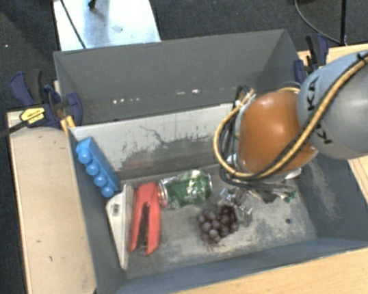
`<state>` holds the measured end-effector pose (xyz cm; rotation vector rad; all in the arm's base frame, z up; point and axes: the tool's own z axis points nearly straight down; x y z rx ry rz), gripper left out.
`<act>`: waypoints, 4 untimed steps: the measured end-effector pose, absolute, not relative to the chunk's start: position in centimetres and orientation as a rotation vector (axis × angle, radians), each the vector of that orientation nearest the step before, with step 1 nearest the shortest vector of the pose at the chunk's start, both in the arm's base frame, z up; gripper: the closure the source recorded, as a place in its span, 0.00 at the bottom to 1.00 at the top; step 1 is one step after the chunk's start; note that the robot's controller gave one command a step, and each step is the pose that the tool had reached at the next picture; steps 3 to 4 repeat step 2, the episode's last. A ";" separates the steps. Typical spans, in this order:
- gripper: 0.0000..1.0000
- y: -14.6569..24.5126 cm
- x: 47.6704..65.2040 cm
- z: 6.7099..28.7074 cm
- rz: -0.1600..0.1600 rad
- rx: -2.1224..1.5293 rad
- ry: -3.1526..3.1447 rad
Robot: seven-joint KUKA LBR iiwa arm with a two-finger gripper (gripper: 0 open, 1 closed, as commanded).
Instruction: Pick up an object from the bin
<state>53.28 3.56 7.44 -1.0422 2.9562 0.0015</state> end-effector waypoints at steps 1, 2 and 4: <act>1.00 3.6 53.1 9.4 0.004 -1.042 2.961; 1.00 3.6 53.4 11.4 0.000 -1.039 2.954; 1.00 3.6 53.4 11.4 0.000 -1.039 2.954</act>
Offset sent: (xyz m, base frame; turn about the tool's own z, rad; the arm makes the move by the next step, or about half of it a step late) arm 0.0001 -0.0001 0.0045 0.0000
